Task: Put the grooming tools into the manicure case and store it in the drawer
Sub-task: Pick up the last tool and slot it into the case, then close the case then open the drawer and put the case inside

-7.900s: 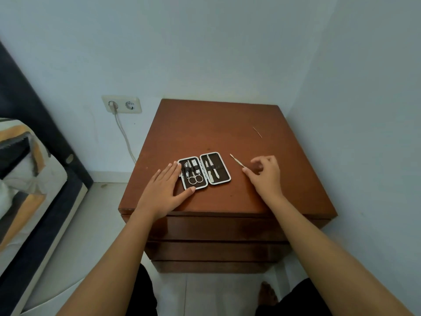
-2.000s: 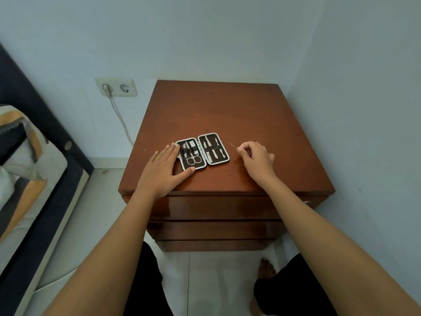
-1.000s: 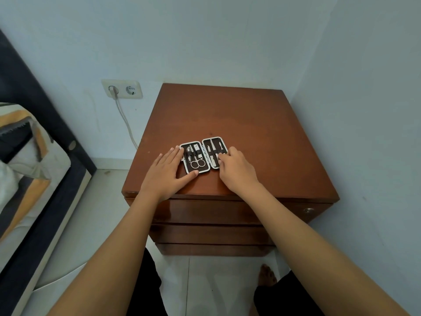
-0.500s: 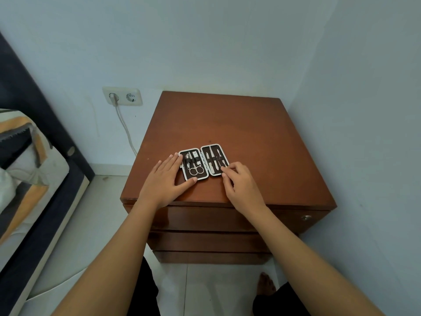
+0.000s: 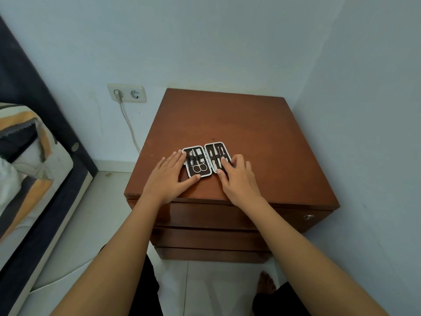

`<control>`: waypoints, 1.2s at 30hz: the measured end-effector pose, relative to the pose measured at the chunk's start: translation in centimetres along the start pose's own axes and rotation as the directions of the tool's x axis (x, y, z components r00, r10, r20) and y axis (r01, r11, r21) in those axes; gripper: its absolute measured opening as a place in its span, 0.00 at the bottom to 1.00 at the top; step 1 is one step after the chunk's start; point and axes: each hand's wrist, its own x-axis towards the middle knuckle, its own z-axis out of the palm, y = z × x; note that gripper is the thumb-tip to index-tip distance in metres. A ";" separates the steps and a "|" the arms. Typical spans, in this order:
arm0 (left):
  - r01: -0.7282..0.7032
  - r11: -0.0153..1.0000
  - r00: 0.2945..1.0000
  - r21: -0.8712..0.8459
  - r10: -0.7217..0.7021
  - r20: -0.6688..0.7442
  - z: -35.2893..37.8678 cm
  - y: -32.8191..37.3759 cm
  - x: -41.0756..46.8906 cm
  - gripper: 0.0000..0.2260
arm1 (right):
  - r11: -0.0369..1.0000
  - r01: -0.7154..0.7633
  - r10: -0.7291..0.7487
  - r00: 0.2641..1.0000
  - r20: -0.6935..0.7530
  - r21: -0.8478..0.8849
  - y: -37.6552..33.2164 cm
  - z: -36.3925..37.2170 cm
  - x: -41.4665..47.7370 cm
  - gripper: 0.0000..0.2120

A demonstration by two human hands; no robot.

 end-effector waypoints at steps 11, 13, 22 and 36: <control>0.010 0.996 1.000 -0.093 -0.009 0.005 -0.5 0.2 -0.1 0.40 | 0.911 -0.180 0.219 0.974 -0.064 0.371 0.3 -0.4 0.4 0.12; 0.024 0.990 1.000 -0.139 -0.025 -0.006 -0.7 0.2 0.1 0.38 | 0.879 -0.257 0.289 0.957 -0.019 0.402 0.4 -0.7 1.0 0.07; 0.107 0.981 0.994 -0.164 -0.102 0.040 -1.8 0.6 1.6 0.44 | 0.918 -0.377 0.331 0.899 0.288 0.123 -0.3 -2.4 4.0 0.12; 0.039 0.912 0.984 -0.408 -0.106 -0.145 1.1 4.1 1.1 0.26 | 0.970 0.168 -0.145 0.980 -0.136 0.177 1.4 -5.3 4.2 0.09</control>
